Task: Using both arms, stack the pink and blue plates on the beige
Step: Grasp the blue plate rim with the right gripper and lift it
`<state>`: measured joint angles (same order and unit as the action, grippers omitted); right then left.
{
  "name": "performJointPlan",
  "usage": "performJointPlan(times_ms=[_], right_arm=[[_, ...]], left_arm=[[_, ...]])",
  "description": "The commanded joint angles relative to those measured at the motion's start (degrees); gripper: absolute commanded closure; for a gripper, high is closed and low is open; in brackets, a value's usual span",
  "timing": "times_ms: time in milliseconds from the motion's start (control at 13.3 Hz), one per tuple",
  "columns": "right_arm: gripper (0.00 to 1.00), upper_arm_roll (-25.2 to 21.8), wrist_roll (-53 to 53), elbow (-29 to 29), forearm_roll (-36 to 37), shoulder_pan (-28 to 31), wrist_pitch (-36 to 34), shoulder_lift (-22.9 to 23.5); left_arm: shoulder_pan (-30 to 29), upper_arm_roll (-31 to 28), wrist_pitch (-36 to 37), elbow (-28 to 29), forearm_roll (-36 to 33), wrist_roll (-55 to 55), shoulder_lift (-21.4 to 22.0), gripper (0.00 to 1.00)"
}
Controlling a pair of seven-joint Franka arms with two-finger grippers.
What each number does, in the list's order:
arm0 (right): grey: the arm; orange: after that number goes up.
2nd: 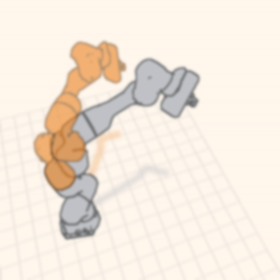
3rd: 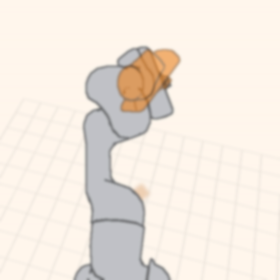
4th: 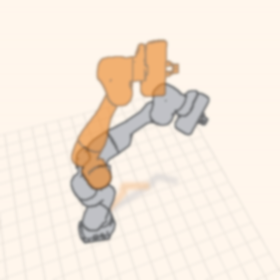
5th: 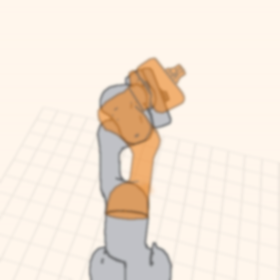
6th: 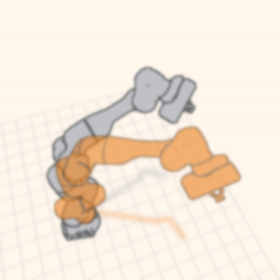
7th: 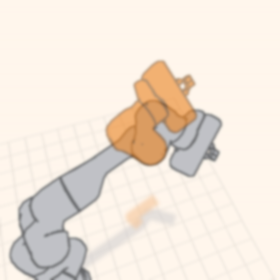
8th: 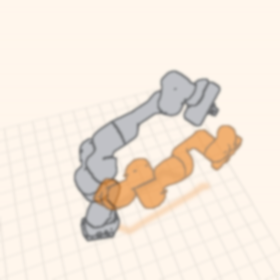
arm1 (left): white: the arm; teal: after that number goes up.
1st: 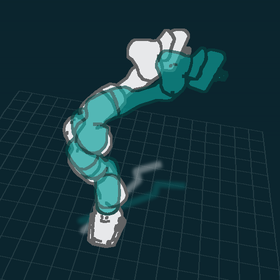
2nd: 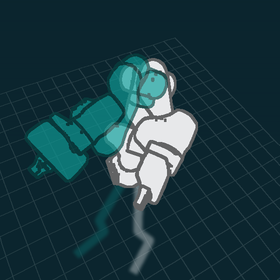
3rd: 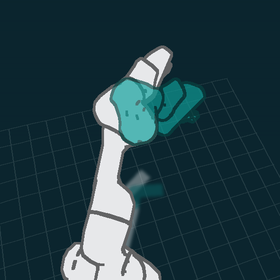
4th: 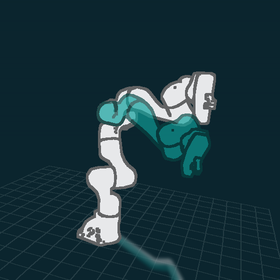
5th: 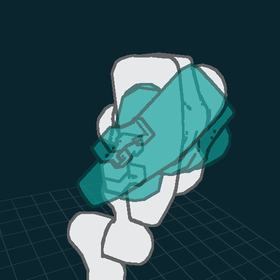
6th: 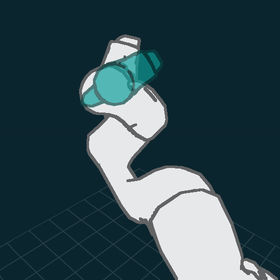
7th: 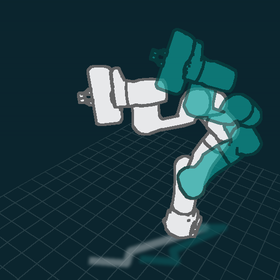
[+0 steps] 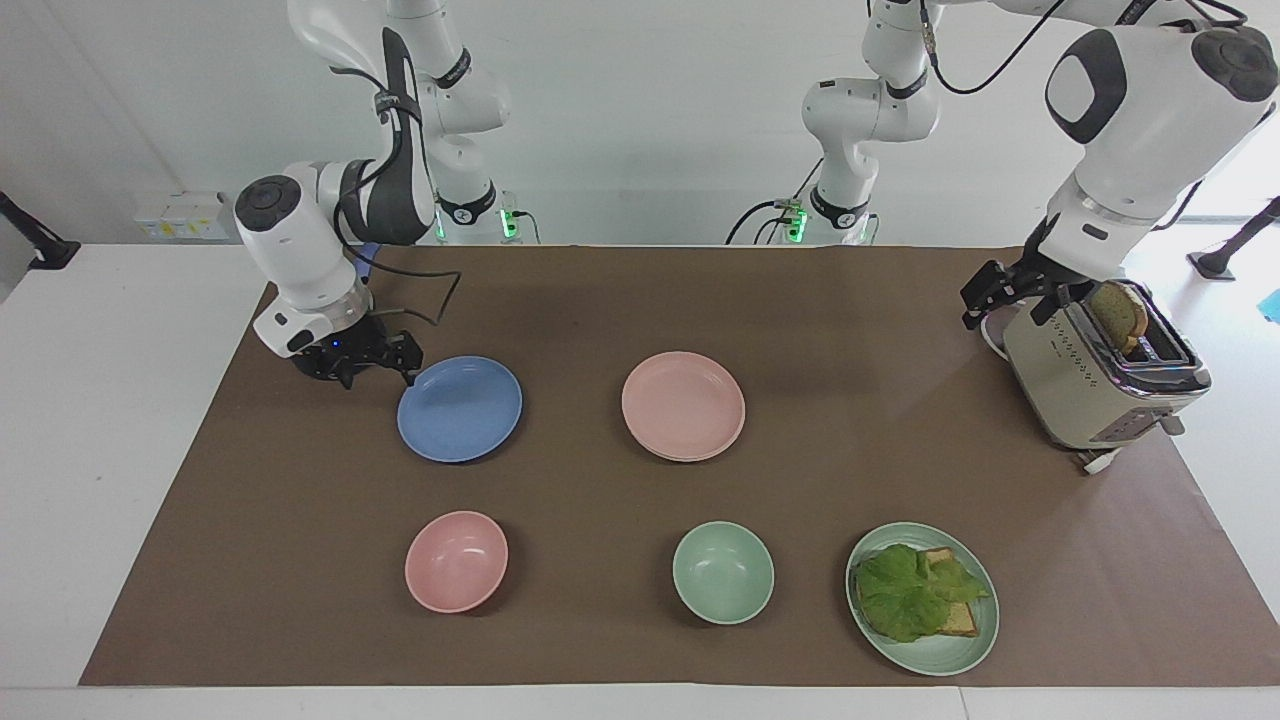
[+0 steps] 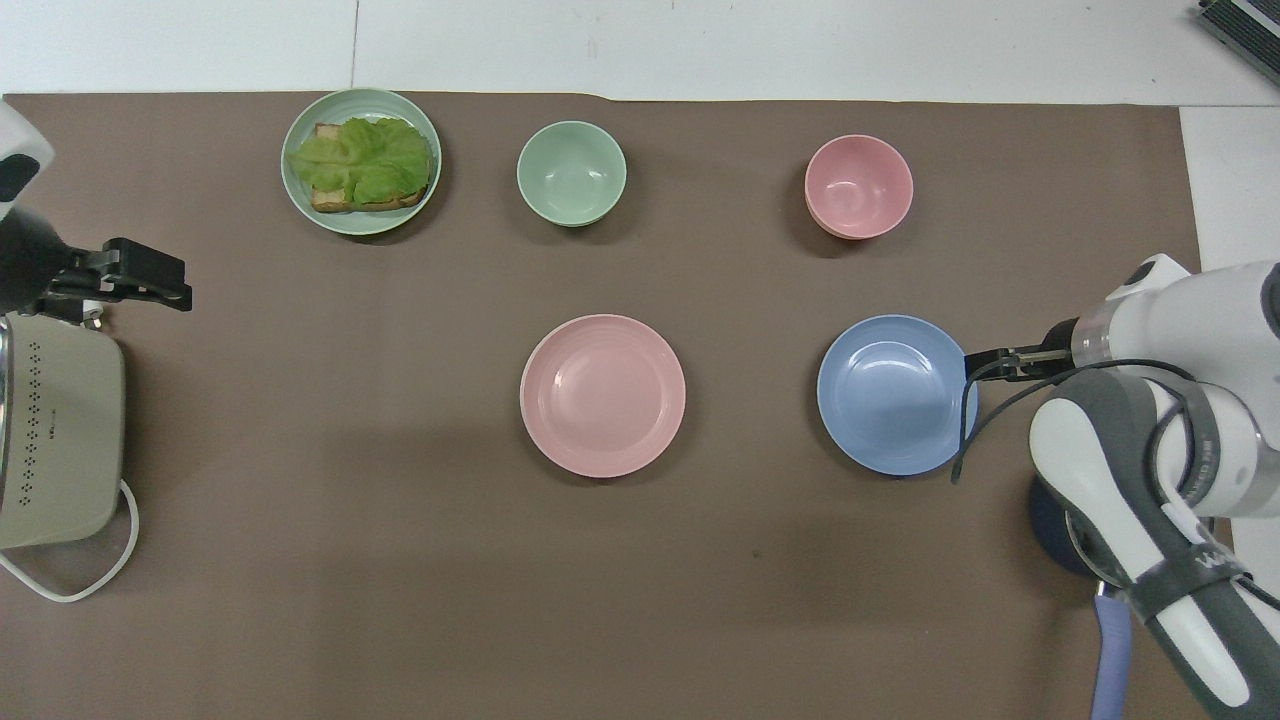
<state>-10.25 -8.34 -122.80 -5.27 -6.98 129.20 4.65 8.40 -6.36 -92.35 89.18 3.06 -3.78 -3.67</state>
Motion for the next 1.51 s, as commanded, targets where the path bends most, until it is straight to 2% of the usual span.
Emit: performJointPlan(times_ms=[0, 377, 452, 603, 753, 828, 979, 1431], right_arm=[[0.0, 0.41, -5.01, -2.44, -4.65, 1.09, 4.83, 2.2], [0.0, 0.49, -10.11, -2.53, -8.42, 1.97, 8.79, 6.16], [0.03, 0.49, -10.47, -2.53, -10.01, 1.97, 9.14, 6.6], [0.24, 0.49, -10.74, -2.53, -10.29, 1.88, 9.06, 6.69], [0.5, 0.49, -10.74, -2.53, -10.29, 1.88, 8.8, 6.78], [0.7, 0.49, -10.56, -2.53, -10.37, 1.88, 8.79, 7.13], [1.0, 0.49, -10.21, -2.53, -10.55, 1.88, 8.35, 7.22], [1.0, 0.14, -10.56, 2.03, -10.99, 2.23, 2.04, 6.96]], left_arm=[[-0.31, 0.48, 1.47, 0.11, -1.3, 0.88, 1.39, 0.0], [-0.31, 0.48, 0.68, 0.64, -1.21, 0.71, 1.91, 0.0], [-0.31, 0.48, 1.28, 0.64, -1.21, 0.71, 2.0, 0.0], [-0.31, 0.48, 1.12, 0.64, -1.21, 0.71, 2.0, 0.0], [-0.31, 0.48, 1.2, 0.64, -1.21, 0.71, 2.0, 0.0], [-0.31, 0.48, 1.2, 0.64, -1.21, 0.71, 2.0, 0.0], [-0.31, 0.48, 1.2, 0.64, -1.21, 0.71, 2.0, 0.0], [-0.31, 0.48, 1.2, 0.64, -1.21, 0.71, 2.0, 0.0]])
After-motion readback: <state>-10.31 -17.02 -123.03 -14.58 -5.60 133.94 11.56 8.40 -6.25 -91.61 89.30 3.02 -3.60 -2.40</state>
